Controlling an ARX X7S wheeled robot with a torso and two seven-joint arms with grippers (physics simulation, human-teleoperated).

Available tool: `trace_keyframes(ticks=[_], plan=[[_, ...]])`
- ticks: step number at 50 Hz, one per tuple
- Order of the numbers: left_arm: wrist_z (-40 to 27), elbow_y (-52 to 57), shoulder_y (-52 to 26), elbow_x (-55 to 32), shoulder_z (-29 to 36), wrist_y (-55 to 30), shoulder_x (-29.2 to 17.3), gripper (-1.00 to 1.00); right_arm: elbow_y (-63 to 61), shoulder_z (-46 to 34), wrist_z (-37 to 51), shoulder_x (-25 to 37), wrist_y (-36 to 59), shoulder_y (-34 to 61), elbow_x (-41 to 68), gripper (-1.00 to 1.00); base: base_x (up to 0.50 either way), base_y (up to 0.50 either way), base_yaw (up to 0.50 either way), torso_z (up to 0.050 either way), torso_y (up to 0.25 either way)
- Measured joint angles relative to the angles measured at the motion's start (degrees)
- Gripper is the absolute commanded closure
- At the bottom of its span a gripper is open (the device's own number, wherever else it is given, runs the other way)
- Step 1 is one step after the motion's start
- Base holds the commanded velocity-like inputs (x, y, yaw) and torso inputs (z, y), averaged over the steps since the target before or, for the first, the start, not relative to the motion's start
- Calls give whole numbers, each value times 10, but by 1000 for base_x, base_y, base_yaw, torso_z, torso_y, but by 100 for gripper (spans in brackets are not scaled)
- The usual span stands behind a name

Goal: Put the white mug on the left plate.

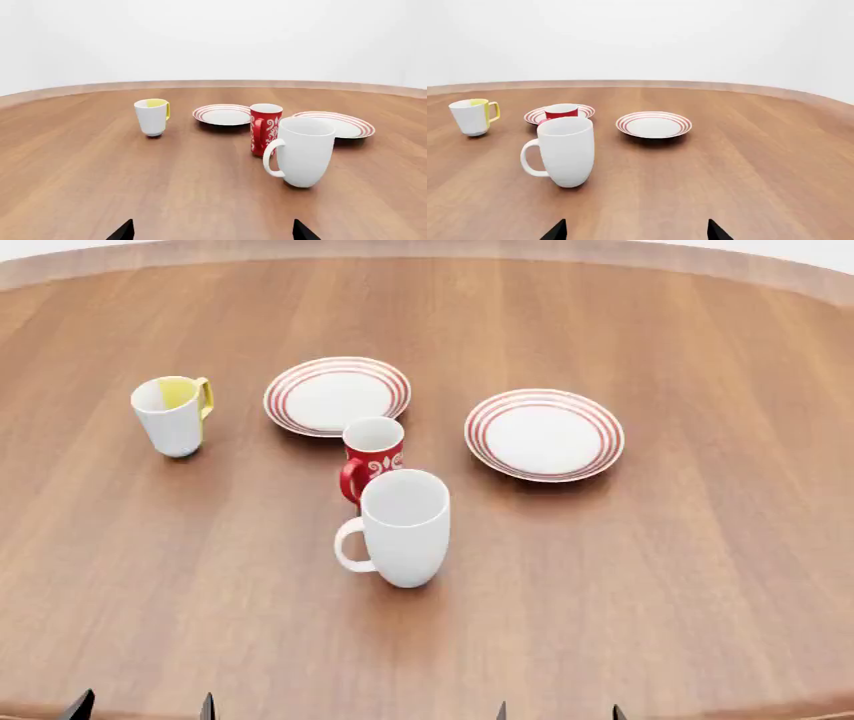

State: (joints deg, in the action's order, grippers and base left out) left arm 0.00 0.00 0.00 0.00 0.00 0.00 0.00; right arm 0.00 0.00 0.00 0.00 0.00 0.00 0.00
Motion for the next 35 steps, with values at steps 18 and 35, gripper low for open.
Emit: trace_keyframes(ticks=[18,35], plan=[[-30,50,28,-11,28,-5,-30,-100,-60,-36,32,42,-27,-41,32,-100,60,0,0,0,0],[-56,144,80,-7,39,-5,-55,-100,-131,-56,47,65,-47,-88,35,-100,328,0,0,0,0]])
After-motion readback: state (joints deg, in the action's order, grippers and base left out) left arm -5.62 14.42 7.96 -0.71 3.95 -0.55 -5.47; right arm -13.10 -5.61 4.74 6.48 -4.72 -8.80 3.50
